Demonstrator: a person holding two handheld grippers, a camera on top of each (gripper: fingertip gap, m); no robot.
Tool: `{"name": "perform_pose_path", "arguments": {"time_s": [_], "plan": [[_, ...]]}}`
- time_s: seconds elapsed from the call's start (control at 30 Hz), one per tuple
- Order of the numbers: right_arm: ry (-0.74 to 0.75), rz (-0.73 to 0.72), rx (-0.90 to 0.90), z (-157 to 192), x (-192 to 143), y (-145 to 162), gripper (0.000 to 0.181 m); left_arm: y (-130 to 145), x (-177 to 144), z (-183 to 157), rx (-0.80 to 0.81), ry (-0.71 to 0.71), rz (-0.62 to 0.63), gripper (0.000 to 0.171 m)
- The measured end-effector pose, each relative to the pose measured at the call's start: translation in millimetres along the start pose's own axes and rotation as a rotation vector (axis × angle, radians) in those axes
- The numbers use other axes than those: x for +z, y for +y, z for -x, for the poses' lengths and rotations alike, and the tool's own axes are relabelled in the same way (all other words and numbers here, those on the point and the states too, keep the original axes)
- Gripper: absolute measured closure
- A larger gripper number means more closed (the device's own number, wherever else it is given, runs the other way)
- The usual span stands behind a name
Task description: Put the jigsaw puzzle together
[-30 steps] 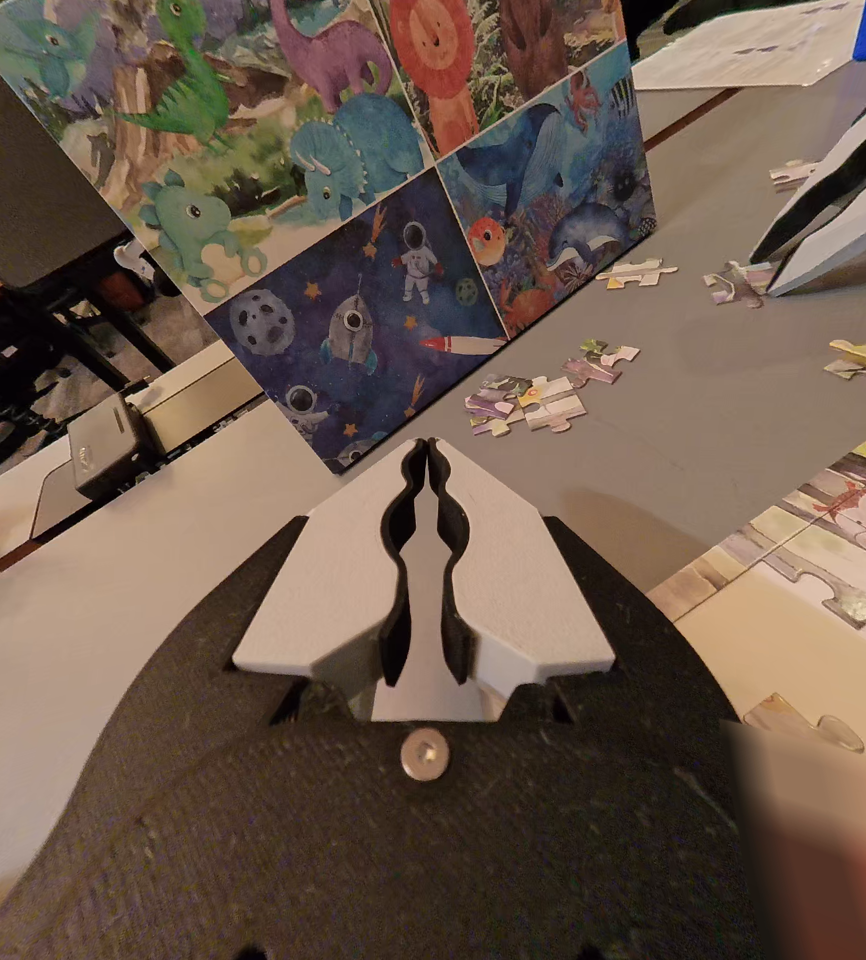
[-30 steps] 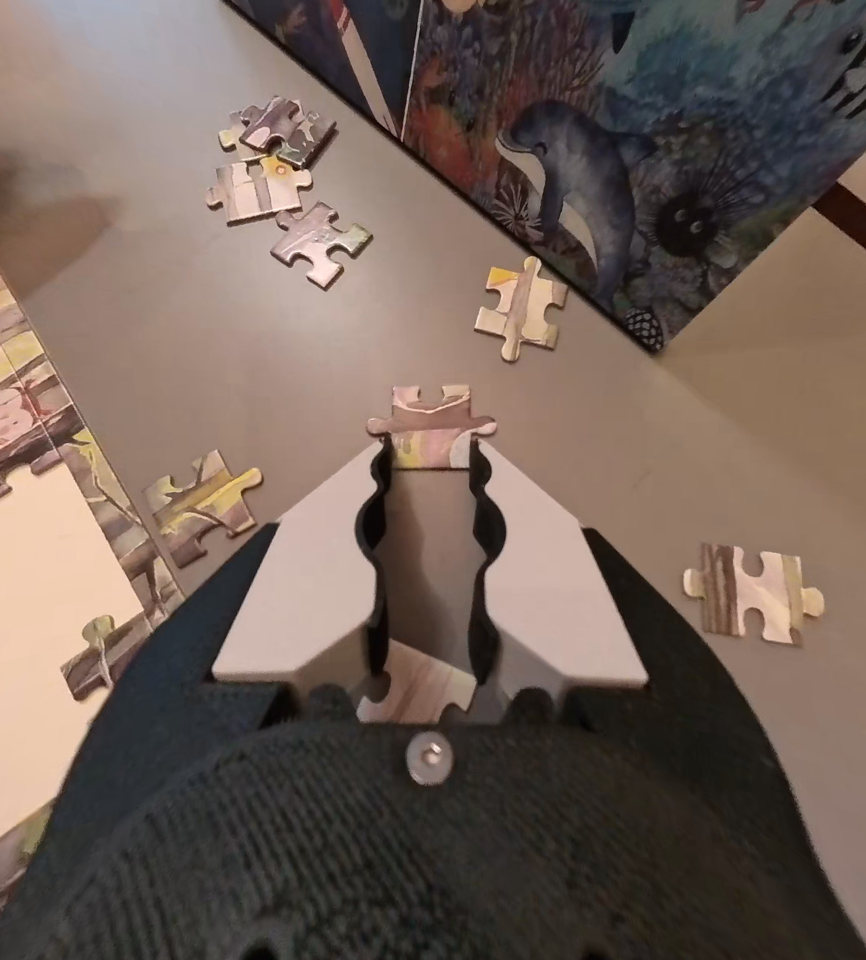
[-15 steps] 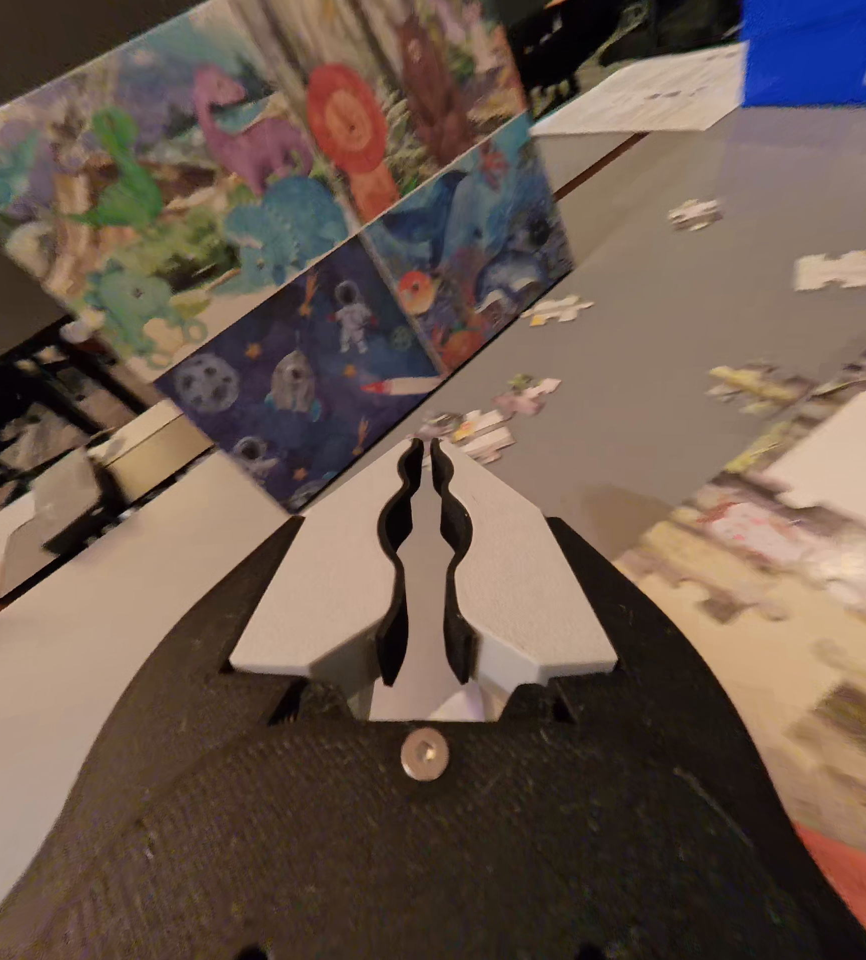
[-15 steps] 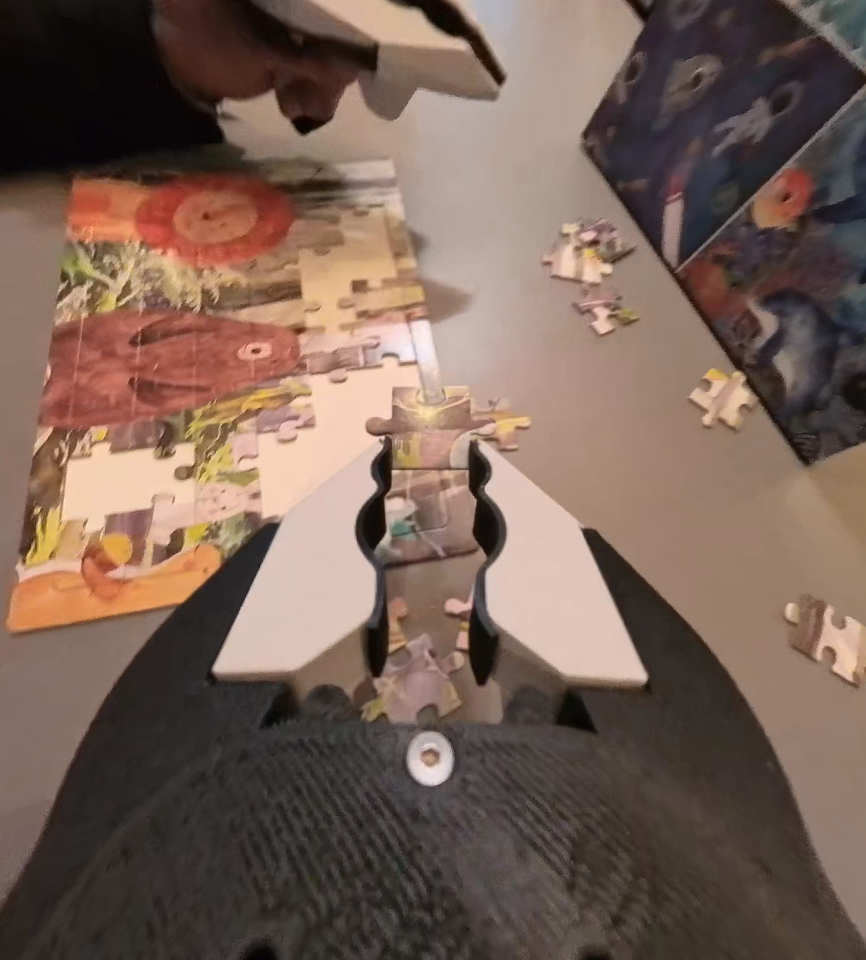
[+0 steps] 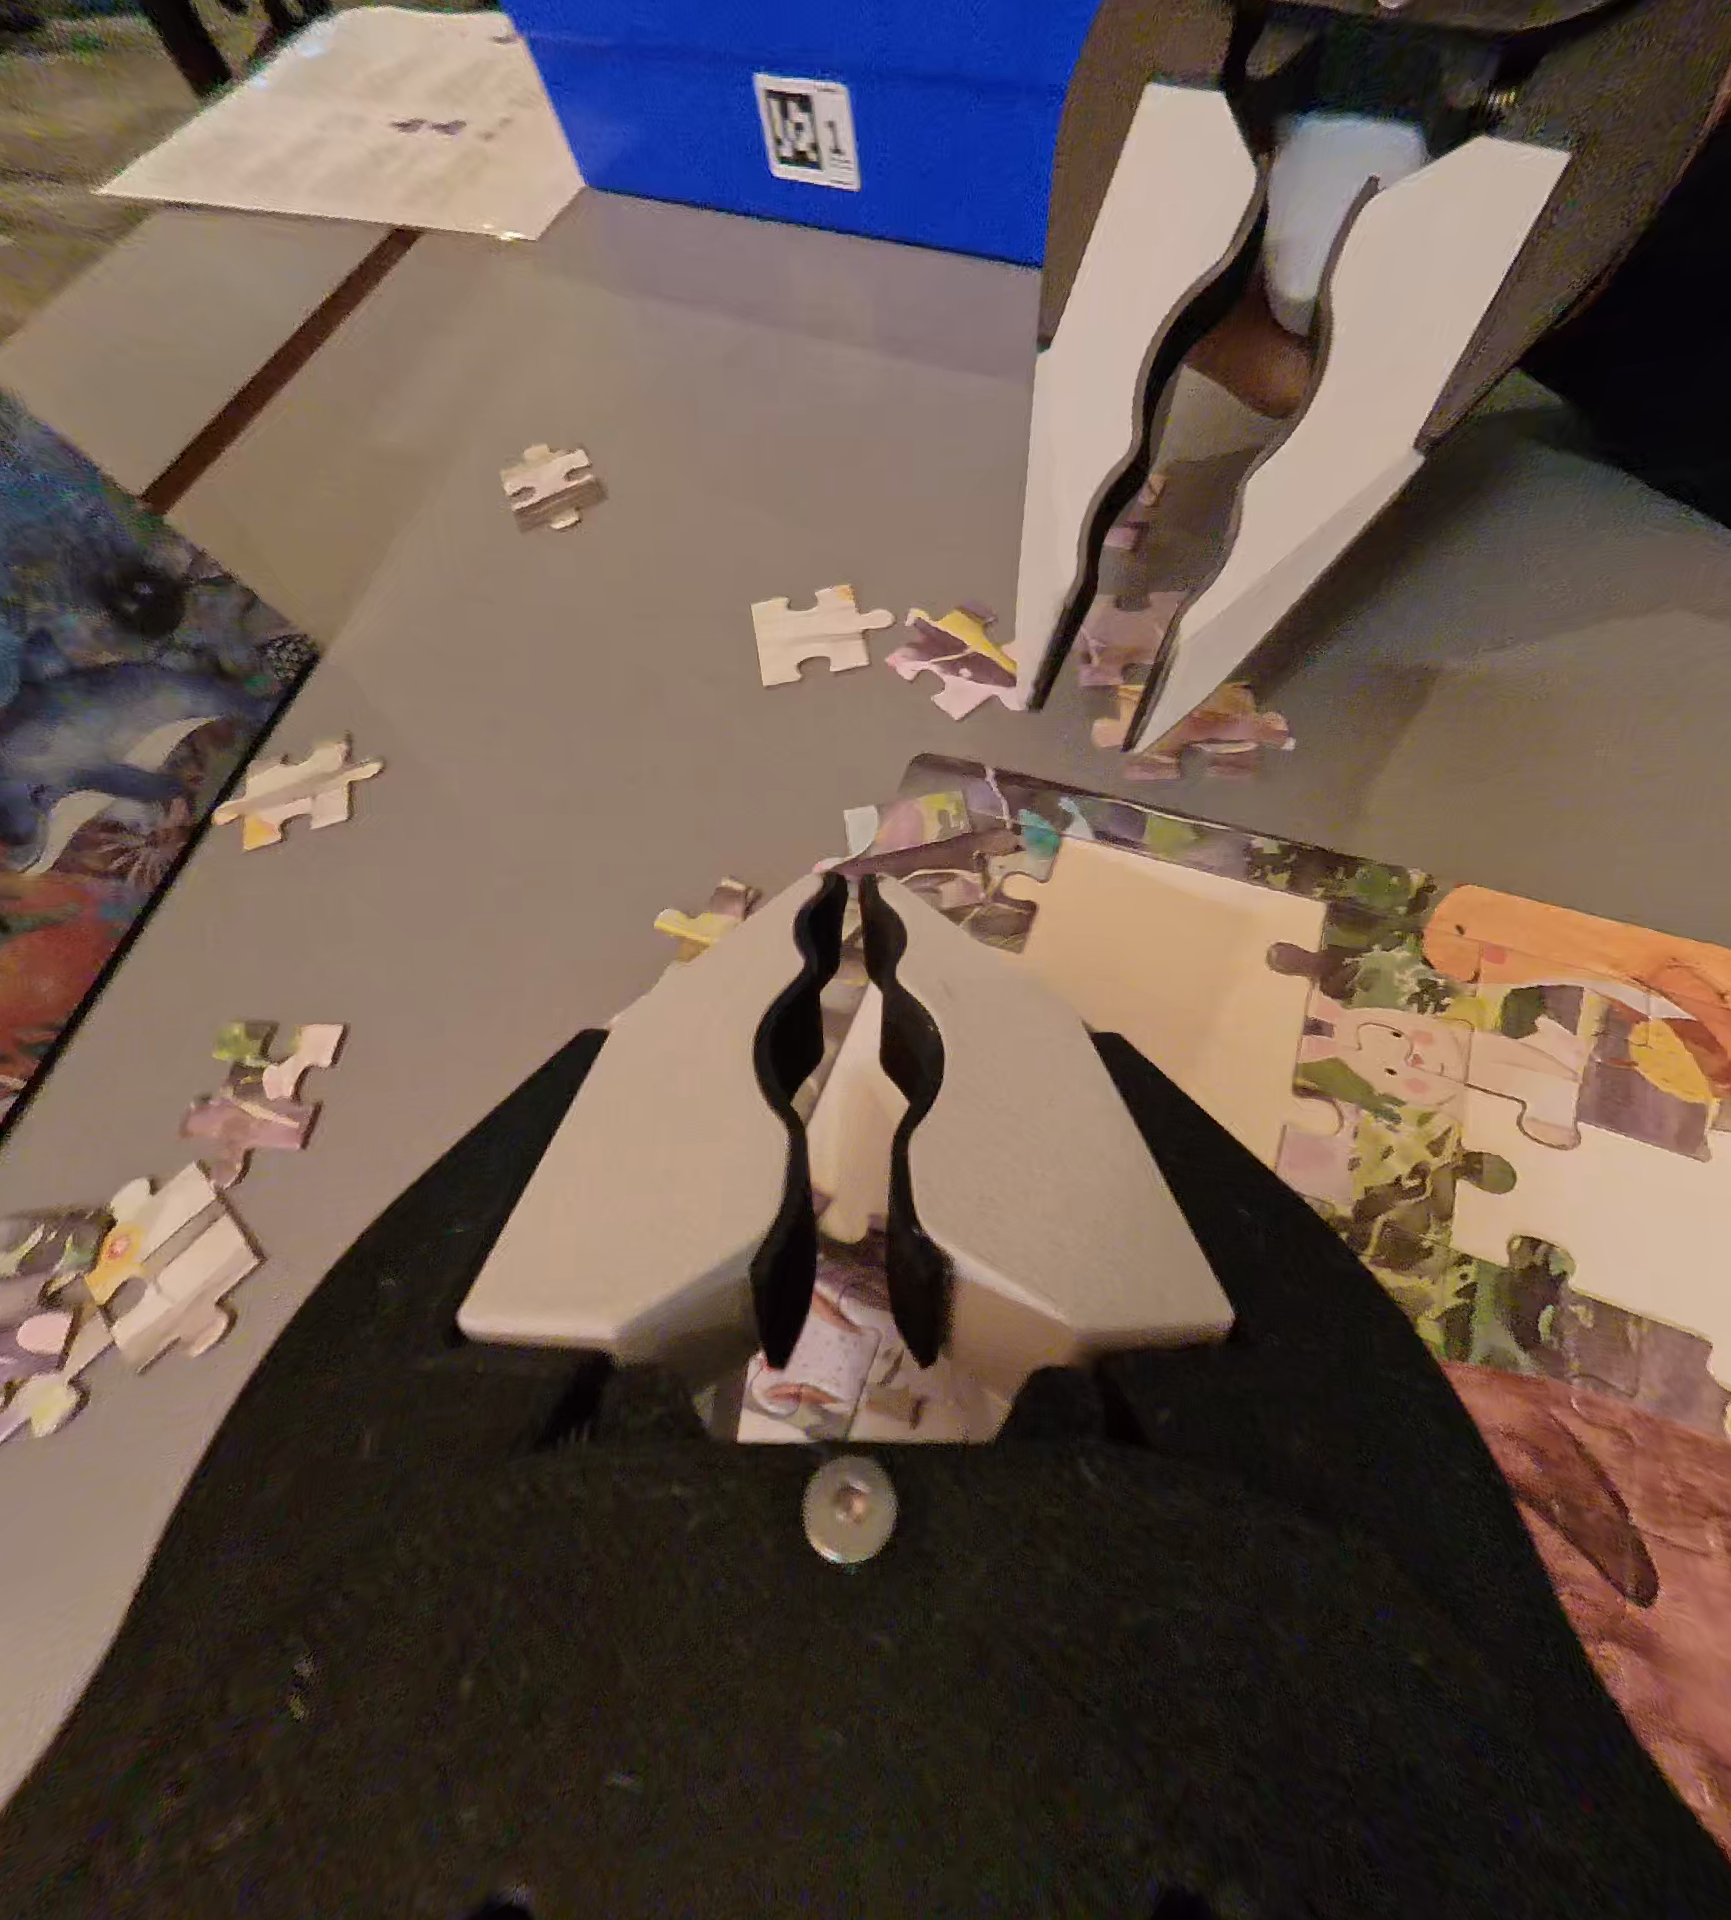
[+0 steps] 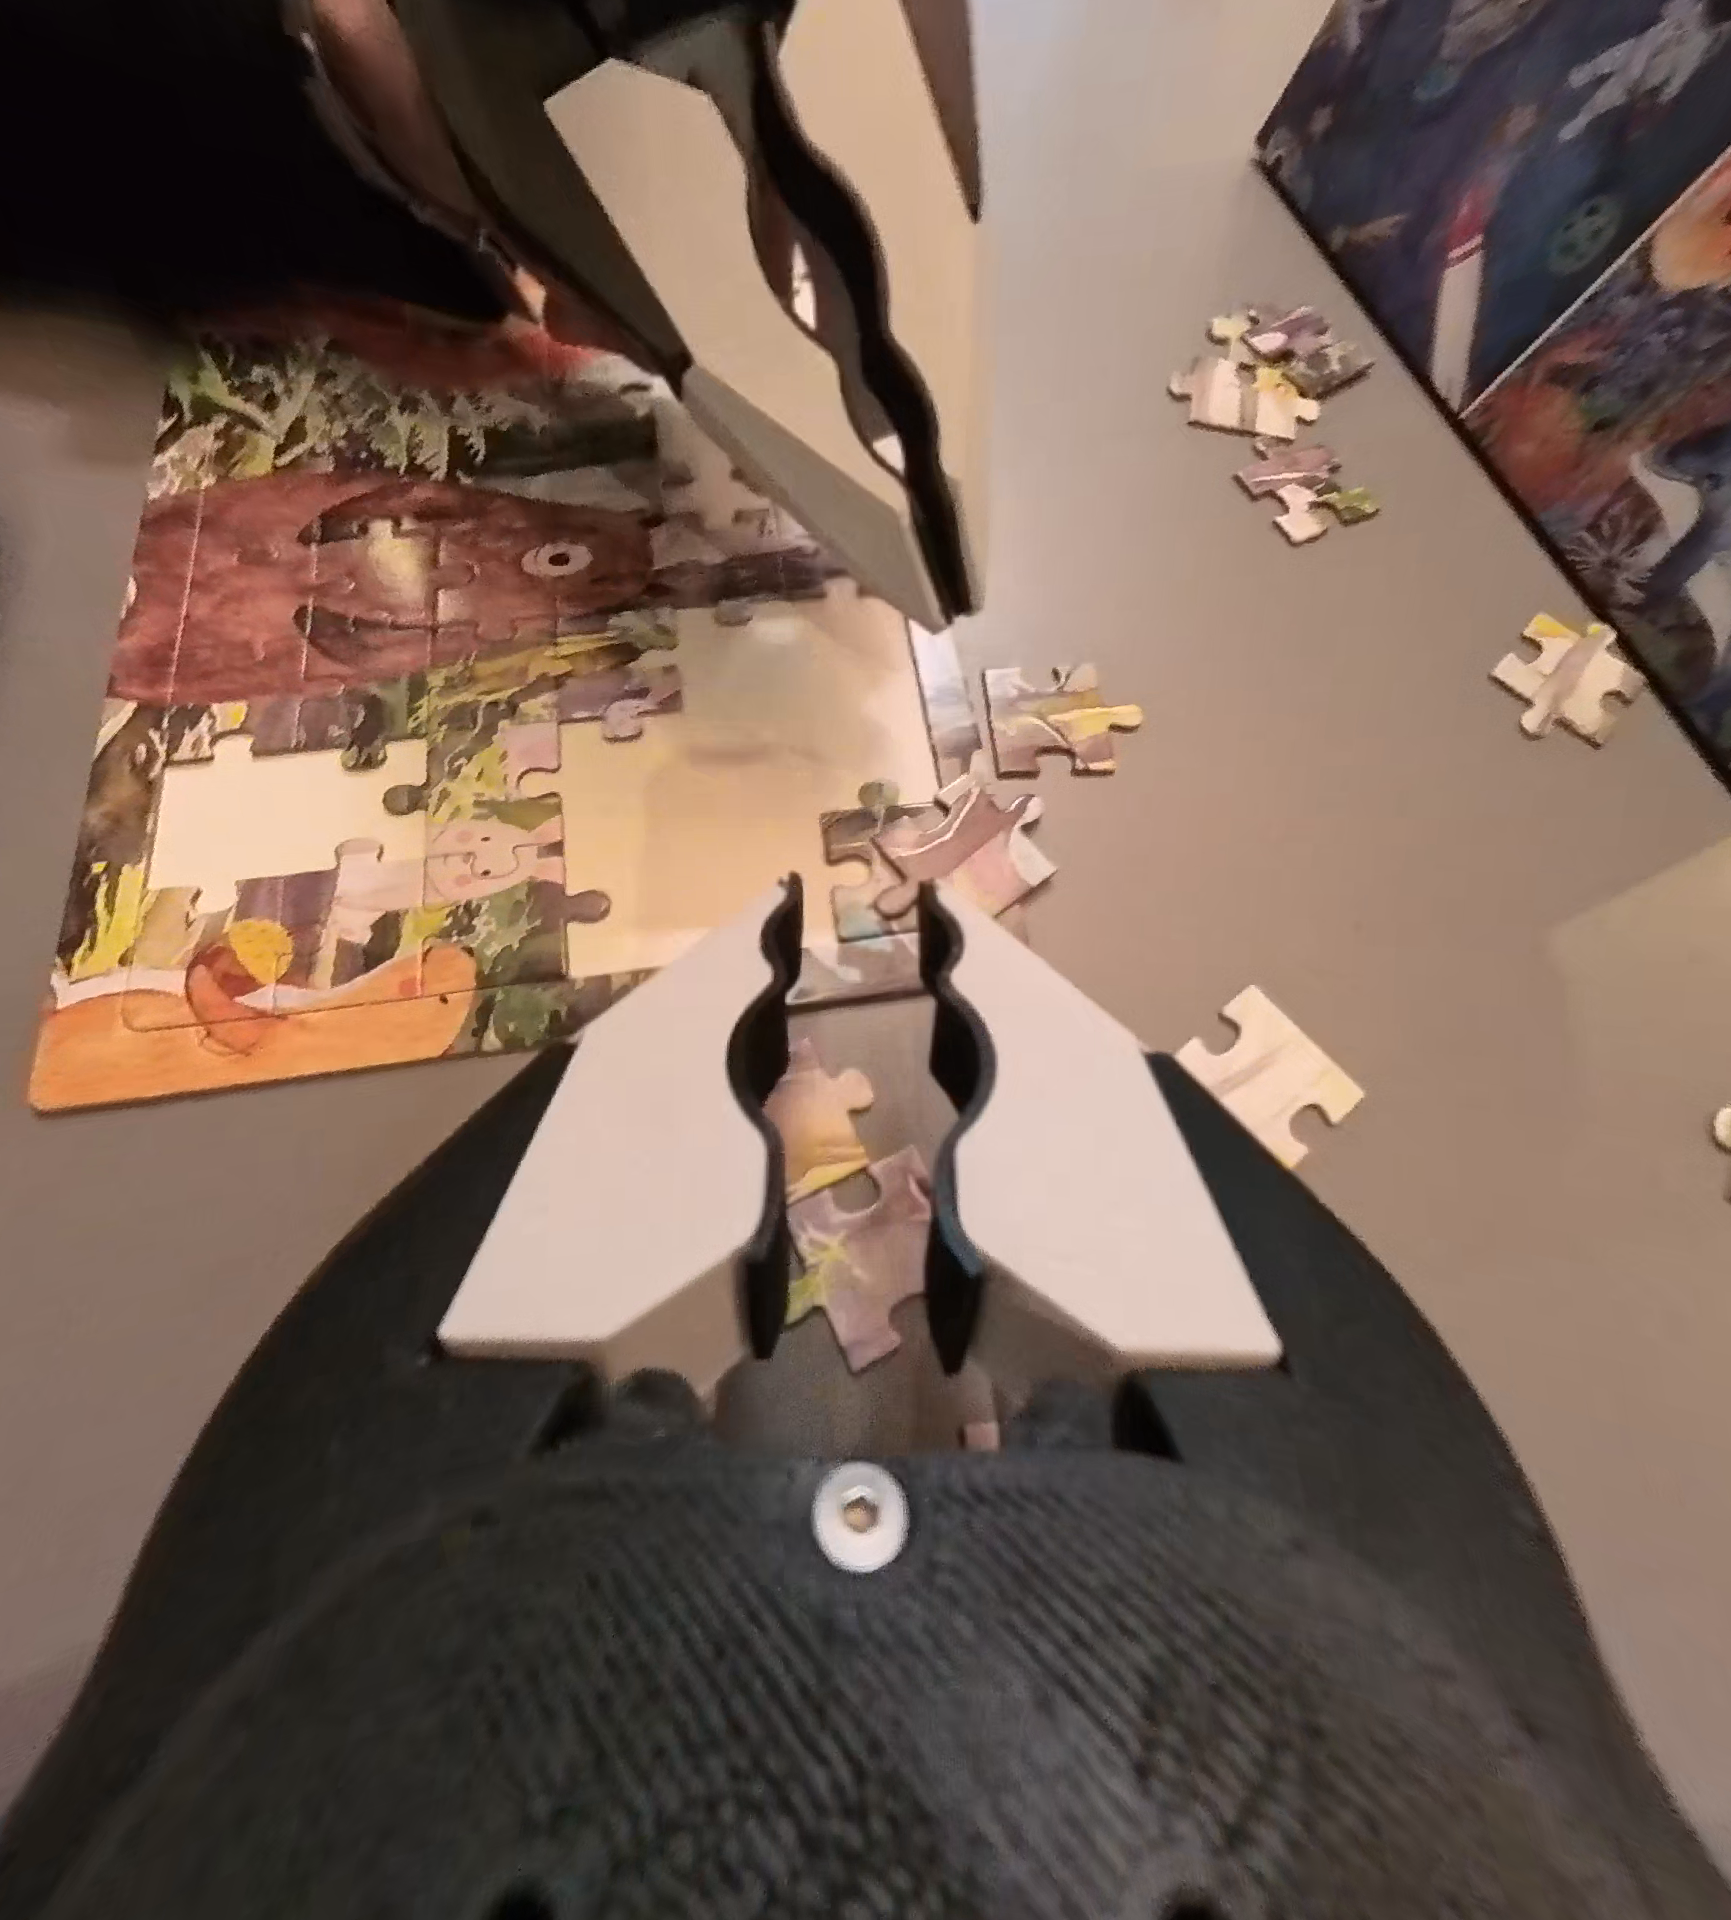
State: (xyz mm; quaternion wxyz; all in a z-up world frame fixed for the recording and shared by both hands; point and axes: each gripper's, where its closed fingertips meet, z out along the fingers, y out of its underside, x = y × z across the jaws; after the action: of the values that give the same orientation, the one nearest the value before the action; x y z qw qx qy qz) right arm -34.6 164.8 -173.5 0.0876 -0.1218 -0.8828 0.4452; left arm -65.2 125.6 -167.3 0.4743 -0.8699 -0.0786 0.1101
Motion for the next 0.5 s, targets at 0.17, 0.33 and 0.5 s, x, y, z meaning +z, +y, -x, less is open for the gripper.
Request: {"name": "perform_pose_path", "arguments": {"time_s": [0.17, 0.33, 0.5], "plan": [[-0.017, -0.023, 0.093, -9.3, 10.1, 6.0, 0.146, 12.8, -9.1, 19.7, -0.007, -0.093, 0.013, 0.171], [0.032, -0.026, 0.079, -15.5, 13.6, 4.8, 0.142, 22.3, -25.9, 41.6, -0.013, -0.154, 0.048, 0.171], [0.101, -0.086, 0.081, -26.2, 10.3, -5.5, 0.144, 45.5, -52.8, 82.2, 0.003, -0.265, 0.091, 0.171]]}}
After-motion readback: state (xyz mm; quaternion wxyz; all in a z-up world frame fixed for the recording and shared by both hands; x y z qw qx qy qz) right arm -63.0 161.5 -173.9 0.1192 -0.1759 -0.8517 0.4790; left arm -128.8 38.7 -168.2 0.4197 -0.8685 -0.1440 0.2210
